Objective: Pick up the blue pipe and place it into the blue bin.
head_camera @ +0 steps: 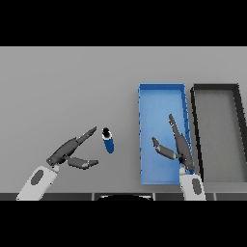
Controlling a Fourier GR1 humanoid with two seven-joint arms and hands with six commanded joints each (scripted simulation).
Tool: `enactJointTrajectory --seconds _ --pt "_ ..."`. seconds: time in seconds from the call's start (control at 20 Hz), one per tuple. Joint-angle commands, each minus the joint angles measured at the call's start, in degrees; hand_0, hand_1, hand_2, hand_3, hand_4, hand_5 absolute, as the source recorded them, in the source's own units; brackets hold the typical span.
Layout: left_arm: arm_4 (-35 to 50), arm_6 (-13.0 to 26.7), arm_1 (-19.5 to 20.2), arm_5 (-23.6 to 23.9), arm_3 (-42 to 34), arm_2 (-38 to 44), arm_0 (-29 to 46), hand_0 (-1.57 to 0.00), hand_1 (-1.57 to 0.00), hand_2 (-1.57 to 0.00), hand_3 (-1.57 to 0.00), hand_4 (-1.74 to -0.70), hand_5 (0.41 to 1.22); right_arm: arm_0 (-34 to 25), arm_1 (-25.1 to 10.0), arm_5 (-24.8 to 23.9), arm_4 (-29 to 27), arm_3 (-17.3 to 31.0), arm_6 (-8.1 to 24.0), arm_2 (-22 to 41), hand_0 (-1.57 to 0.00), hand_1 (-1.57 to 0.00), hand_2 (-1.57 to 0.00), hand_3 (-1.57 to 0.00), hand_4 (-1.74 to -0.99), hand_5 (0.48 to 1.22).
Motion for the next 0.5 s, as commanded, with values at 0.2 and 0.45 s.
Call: enactJointTrajectory --seconds 0.2,0.45 --pt "-1.62 2.55 -6.94 0.21 7.04 -2.55 -3.63 0.0 0.0 0.0 0.0 -1.2 0.467 0.11 -0.15 0.04 -0.24 -0.25 0.72 -0.32 0.0 0.0 0.0 0.0 -1.229 0.621" --pt "-4.17 1.37 -11.65 0.54 13.07 -3.84 -7.79 0.0 0.0 0.0 0.0 -1.15 0.459 1.36 -0.2 -0.09 -0.31 -1.64 0.82 -0.32 0.0 0.0 0.0 0.0 -1.206 0.606"
